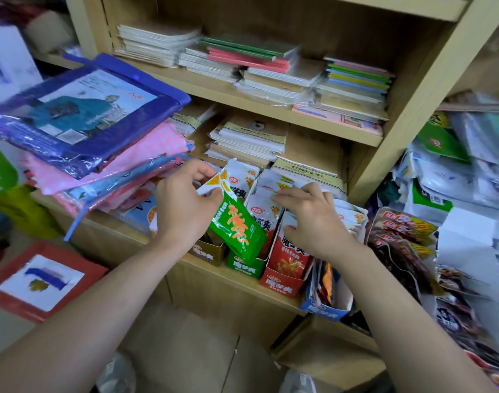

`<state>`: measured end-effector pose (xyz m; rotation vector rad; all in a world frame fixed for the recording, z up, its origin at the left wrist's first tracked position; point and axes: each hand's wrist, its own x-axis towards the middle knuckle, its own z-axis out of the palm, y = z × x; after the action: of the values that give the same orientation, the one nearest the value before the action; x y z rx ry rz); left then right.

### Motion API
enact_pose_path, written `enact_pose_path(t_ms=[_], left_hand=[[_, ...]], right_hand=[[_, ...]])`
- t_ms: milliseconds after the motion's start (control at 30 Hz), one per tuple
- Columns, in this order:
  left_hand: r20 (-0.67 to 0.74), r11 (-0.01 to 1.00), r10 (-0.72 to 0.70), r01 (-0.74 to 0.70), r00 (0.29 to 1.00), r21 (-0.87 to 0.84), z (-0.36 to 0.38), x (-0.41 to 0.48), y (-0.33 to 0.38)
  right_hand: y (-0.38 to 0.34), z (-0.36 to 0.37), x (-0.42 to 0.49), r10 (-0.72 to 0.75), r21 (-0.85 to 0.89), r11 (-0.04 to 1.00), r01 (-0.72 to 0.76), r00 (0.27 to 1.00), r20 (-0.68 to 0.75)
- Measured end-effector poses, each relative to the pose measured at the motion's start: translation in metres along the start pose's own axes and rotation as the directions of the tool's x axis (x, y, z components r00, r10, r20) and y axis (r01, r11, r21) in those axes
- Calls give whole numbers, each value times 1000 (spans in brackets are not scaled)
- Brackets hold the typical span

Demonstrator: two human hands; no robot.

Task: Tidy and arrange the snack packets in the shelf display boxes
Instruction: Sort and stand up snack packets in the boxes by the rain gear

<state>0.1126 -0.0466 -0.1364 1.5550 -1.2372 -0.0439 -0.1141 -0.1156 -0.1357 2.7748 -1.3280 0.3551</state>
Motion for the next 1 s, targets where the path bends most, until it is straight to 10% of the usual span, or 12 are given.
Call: enact_pose_path(t_ms=[333,633,1000], left_hand=[[-169,991,15,-37,986,-129,-27,18,-4],[-231,986,-38,-1,972,-169,-41,25,-14],[-197,978,-22,-20,980,-208,-39,24,-12]], right_hand=[[-11,11,10,35,49,998,-30,994,-99],[-14,2,-29,-222,268,937,225,974,-41],[-15,15,11,68,-30,997,-68,997,-20]])
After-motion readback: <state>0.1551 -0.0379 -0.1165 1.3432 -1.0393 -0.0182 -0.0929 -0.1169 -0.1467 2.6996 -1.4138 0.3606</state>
